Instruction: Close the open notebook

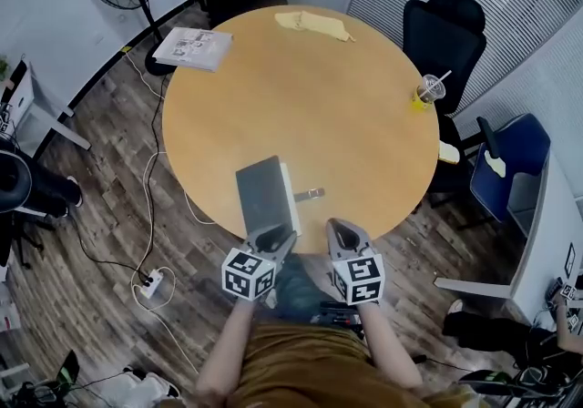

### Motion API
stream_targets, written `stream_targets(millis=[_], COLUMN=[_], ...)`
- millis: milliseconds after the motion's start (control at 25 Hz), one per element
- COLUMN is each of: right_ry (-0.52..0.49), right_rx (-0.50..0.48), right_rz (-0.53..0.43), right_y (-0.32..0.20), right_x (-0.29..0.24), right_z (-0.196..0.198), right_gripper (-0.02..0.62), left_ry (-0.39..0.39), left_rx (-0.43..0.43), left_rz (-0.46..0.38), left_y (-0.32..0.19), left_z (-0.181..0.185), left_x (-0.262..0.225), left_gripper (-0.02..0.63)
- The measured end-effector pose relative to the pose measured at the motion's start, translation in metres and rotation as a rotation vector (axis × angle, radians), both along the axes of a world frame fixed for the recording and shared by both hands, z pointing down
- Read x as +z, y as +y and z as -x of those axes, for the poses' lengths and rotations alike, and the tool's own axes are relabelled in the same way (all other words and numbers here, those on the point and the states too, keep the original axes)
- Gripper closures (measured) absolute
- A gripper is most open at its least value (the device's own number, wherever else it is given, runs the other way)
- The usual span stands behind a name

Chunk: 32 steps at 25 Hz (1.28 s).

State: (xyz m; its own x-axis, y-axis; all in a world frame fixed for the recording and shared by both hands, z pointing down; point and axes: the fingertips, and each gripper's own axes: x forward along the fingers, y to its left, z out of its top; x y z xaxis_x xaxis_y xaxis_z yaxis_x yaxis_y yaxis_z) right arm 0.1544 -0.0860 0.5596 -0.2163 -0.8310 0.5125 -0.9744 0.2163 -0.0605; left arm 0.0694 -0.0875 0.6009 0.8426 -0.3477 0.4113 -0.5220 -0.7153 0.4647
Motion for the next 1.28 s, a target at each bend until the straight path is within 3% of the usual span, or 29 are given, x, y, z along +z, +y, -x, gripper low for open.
stream_targets(millis=[440, 480, 560, 760, 1280], right_ry=[0.003, 0.001, -0.001, 0.006, 0.007], right_rx=[0.010, 0.011, 0.011, 0.012, 0.001], right_rz=[0.035, 0.038, 0.043, 0.056, 0.053], right_y=[-0.012, -0.013, -0.014, -0.019, -0.025], right_x=[0.011, 0.012, 0.014, 0.019, 0.018], right_z=[-0.008, -0.008, -0.007, -0.010, -0.002], right_gripper=[0.583, 0.584, 0.584, 0.584, 0.584], left_ry=[-0.023, -0.030, -0.052, -0.070, -0.078], left_rx=[0.055, 0.045, -0.001, -0.065, -0.084], left_rz=[0.027, 0.028, 0.029, 0.075, 0.069], left_y=[-0.001, -0.002, -0.009, -0.025, -0.029], left_z=[-0.014, -0.012, -0.005, 0.014, 0.019], left_x=[0.016, 0.019, 0.025, 0.042, 0.043], left_gripper=[0.477, 0.477, 0.583, 0.583, 0.583])
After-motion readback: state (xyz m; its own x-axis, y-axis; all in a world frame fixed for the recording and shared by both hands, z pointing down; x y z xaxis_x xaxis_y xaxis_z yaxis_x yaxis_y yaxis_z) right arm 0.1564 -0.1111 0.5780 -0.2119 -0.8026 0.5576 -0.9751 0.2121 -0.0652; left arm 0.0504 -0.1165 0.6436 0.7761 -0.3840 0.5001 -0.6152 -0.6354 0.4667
